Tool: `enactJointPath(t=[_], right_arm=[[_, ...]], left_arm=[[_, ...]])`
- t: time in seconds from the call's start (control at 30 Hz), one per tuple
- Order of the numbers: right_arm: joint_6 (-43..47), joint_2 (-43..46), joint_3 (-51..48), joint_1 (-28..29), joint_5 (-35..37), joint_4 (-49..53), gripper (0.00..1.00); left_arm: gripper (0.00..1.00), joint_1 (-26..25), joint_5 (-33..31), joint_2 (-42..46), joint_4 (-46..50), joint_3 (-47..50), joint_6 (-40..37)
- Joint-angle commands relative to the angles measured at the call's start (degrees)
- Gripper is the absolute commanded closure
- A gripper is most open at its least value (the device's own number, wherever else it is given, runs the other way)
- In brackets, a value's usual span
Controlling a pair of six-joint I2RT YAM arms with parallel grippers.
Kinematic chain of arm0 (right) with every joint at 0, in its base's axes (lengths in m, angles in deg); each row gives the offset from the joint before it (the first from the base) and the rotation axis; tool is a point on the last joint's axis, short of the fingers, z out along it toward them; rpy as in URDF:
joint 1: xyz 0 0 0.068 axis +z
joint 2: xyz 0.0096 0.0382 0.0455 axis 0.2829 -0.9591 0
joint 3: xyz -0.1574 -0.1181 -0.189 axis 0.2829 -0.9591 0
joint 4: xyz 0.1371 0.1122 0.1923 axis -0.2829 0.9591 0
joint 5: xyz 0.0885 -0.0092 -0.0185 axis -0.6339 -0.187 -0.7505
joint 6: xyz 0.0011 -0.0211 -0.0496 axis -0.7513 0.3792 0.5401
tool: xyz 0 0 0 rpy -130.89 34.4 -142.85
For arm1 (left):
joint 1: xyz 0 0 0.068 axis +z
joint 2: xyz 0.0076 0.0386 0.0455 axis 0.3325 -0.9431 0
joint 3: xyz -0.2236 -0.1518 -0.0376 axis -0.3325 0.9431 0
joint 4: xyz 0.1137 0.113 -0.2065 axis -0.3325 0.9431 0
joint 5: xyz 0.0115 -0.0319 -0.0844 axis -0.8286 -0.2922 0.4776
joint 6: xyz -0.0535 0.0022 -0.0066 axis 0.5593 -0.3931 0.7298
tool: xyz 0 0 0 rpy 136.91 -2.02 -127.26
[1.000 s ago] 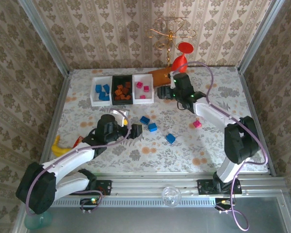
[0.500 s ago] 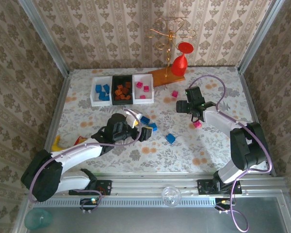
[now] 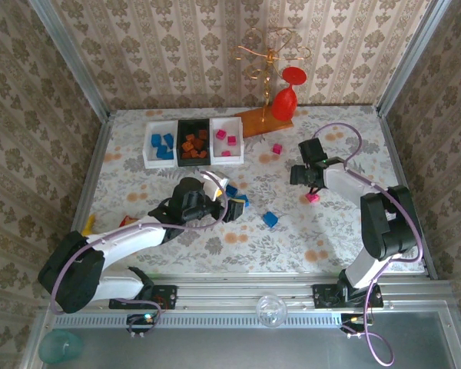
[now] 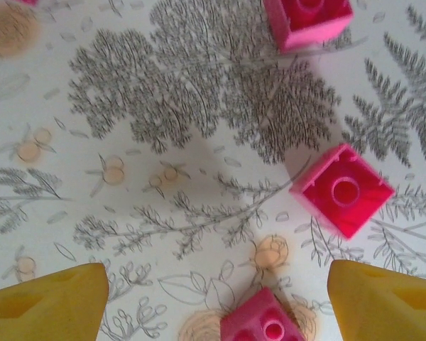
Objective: Sort the legos into containers by color
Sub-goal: Pick up the lego from the middle-right of the table.
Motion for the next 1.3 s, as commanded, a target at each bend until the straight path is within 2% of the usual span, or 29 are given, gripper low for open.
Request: enactJointPath(t=[0.0, 0.3, 0.43, 0.53, 0.77, 1.1, 1.27], right_arm=[[-1.4, -2.1, -0.4, -1.0, -1.9, 4.2, 0.16], [-1.0, -9.7, 4.3, -1.7, -6.6, 7.2, 0.17], [-0.1, -8.9, 3.8, -1.2, -7.2, 8.7, 0.19], [0.5, -8.6, 3.0, -0.7, -9.1, 9.6, 0.24], [1.1, -6.5, 0.4, 1.7, -8.3, 11.3, 0.37], [0.7, -5.5, -0.7, 3.9, -8.1, 9.8, 0.66], [0.5, -1.7, 1.4, 7.9, -10.5, 7.8, 0.70]], left_arm=[[0.08, -0.4, -0.4, 1.2, -1.8, 0.4, -0.1], [0.08, -0.4, -1.7, 3.6, -1.5, 1.7, -0.3], [0.07, -0.2, -1.9, 3.8, -1.0, 1.8, -0.8], [0.07, -0.1, -2.0, 4.0, -0.7, 1.6, -1.0], [0.07, 0.1, -2.5, 4.7, 0.0, 1.9, -1.5], [0.07, 0.5, -2.8, 5.0, 0.4, 1.9, -1.6], [0.07, 1.2, -6.4, 6.7, 1.5, 2.8, -0.7]])
